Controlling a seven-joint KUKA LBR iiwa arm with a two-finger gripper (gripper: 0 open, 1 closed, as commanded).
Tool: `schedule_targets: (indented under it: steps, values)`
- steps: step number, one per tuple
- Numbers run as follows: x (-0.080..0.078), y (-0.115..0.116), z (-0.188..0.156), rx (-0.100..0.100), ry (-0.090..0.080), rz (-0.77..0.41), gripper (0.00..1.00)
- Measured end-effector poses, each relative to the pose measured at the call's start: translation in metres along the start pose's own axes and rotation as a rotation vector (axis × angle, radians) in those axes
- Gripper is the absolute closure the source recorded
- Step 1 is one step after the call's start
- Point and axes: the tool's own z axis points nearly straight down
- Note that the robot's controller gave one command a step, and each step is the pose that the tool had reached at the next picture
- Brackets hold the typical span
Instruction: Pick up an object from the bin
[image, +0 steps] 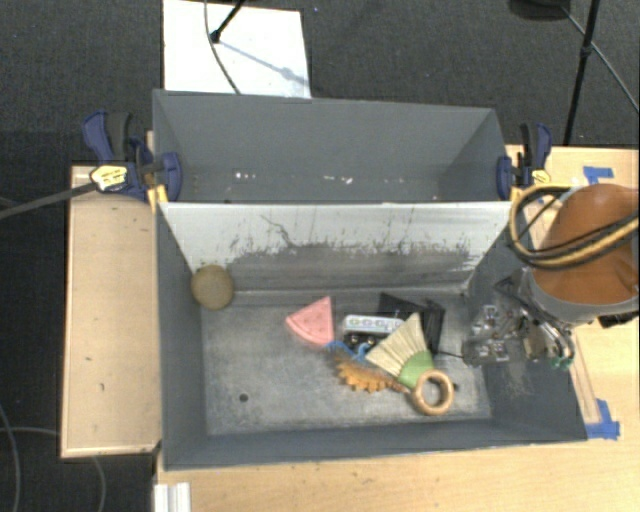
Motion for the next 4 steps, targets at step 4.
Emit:
schedule_targets:
  steps: [4]
  values:
    - [0.002,0.004,-0.001,-0.001,0.004,0.014,1.00]
